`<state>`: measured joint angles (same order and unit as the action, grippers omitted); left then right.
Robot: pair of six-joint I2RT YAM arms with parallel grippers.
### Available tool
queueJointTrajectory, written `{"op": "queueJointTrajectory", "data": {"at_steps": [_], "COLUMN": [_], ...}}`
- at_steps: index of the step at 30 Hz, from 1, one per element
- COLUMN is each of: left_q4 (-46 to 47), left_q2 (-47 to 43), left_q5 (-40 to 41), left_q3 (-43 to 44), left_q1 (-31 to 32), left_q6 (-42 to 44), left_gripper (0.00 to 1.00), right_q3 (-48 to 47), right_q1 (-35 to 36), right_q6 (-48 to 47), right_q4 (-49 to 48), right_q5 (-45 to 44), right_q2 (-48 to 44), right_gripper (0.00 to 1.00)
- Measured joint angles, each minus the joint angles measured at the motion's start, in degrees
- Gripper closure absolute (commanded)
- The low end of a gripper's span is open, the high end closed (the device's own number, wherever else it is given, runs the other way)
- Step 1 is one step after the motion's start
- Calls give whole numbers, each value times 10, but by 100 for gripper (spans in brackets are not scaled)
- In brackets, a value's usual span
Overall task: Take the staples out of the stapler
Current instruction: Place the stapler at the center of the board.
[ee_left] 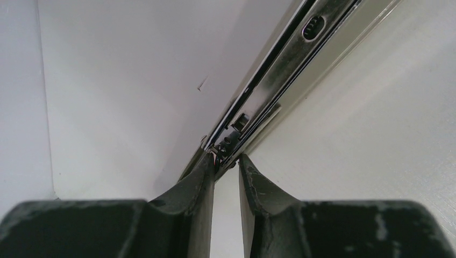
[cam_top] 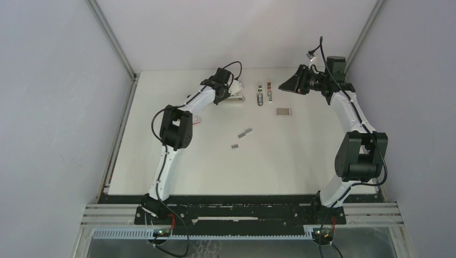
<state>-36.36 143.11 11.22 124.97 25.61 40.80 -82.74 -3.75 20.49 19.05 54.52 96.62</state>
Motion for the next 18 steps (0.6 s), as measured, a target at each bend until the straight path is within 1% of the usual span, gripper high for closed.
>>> {"op": "queueJointTrajectory", "data": {"at_steps": [3,6,10,13,16,18], "left_q4": [0,0,1,5,17,21], "left_q2": [2,2,2,2,2,1], "left_q5": [7,9,13,21,32,37], "left_q3": [2,2,2,2,1,1], "left_q1": [2,3,3,4,5,5], "left_q6": [-2,-3,-3,-2,-1,-1], "left_gripper": [74,70,59,50,45,43], "right_q3": [0,0,0,0,0,0], "right_q1": [0,0,0,0,0,0], "right_q6": [0,0,0,-3,-11,-18], "right_q4": [0,0,0,2,10,18], "right_q5": [0,0,0,-5,-13,-21], "right_q2": [0,0,0,0,0,0], "right_gripper": [66,65,61,55,52,50]}}
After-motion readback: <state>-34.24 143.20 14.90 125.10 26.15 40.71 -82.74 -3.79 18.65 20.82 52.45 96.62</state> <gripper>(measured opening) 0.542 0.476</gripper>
